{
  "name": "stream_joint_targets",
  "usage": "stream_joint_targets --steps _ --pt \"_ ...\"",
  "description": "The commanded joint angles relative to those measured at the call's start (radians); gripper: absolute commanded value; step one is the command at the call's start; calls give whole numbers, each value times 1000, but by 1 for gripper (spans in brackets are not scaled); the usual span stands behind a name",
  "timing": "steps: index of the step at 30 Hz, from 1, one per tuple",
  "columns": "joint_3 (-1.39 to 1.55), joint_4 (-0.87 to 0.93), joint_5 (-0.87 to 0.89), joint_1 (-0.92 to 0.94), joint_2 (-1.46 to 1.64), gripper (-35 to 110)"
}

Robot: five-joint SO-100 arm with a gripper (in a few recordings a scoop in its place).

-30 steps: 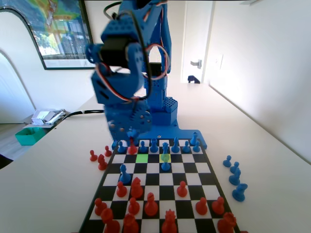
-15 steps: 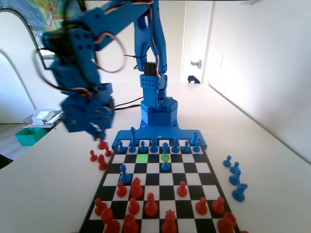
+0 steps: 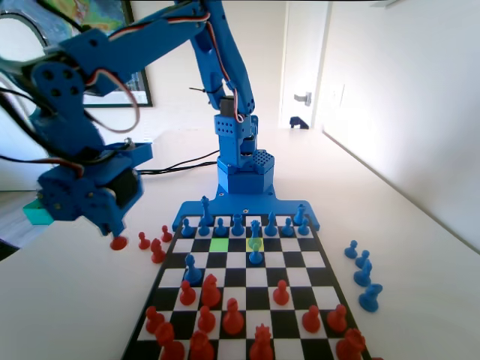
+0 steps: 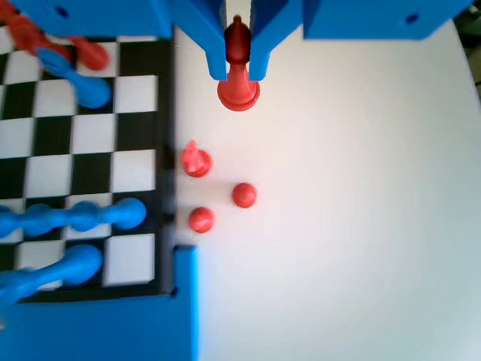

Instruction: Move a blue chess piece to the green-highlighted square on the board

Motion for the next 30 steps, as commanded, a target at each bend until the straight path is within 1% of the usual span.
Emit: stream_joint_targets --steps 1,11,22,27,30 --pt "6 -51 -40 40 26 1" --pt "262 -313 -135 75 28 1" --pt "377 -423 -152 63 26 1" --pt "390 -437 -150 58 23 1" --pt "388 -439 -144 55 21 4"
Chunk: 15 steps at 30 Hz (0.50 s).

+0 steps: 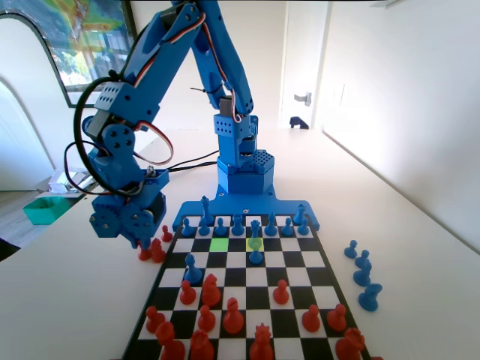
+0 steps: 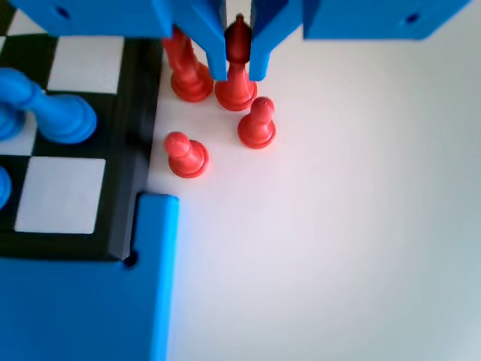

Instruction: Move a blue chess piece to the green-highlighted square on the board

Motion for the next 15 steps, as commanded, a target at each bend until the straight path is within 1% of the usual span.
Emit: stream_joint_targets --steps 1,8,12,15 --pt "-5 -2 -2 12 32 5" --pt "-14 6 -23 17 32 9" --pt "-48 75 -81 34 32 12" --pt "-77 123 -95 38 37 11"
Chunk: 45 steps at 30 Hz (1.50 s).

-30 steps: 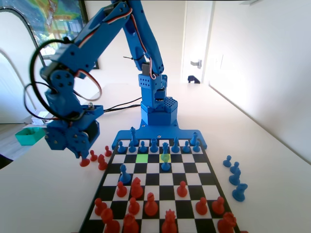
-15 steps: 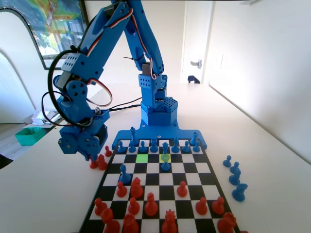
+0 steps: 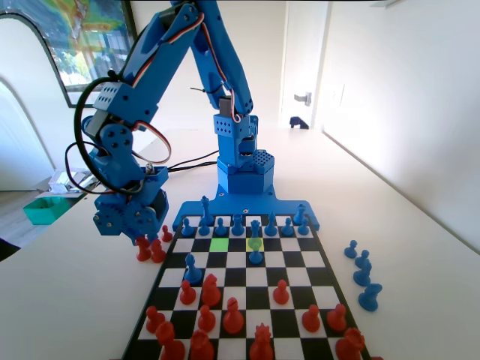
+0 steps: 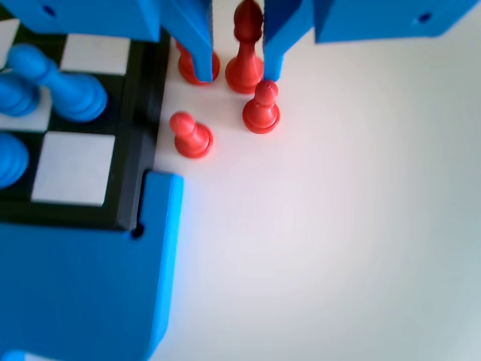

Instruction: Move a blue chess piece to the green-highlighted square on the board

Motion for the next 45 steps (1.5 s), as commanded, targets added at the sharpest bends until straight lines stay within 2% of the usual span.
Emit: stream_joint_targets --steps 1,17,22,29,34,45 --pt "-84 83 -38 23 40 11" --pt "-449 609 -58 -15 187 4" --pt "-431 684 52 -83 299 4" --pt "-264 666 268 -252 491 5" --pt "-144 583 383 -353 569 5" --pt "86 354 506 -546 624 6"
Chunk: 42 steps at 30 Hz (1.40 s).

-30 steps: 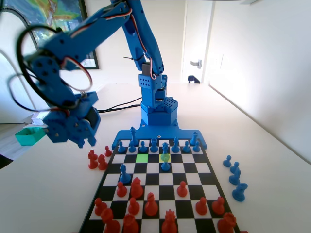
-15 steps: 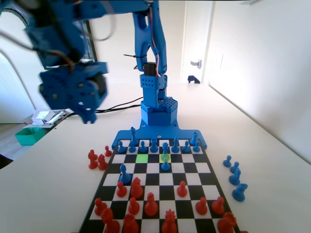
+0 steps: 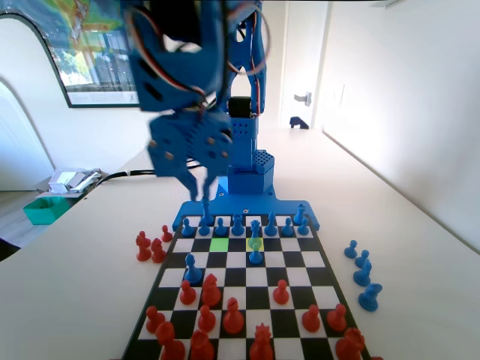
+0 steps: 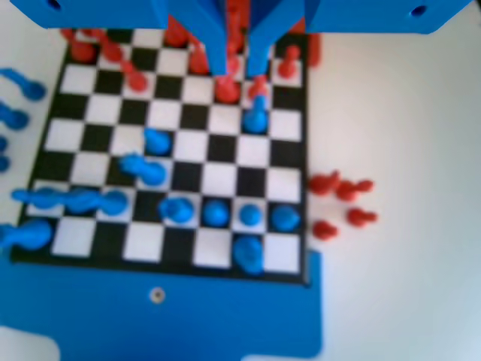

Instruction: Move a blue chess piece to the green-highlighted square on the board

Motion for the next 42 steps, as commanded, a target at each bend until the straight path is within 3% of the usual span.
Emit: stream_joint_targets --steps 1,13,29,42 --pt "52 -66 20 -61 87 6" --pt "247 -268 43 -169 86 8" --pt "219 -183 87 -290 28 10" --pt "282 -236 61 -295 -14 10"
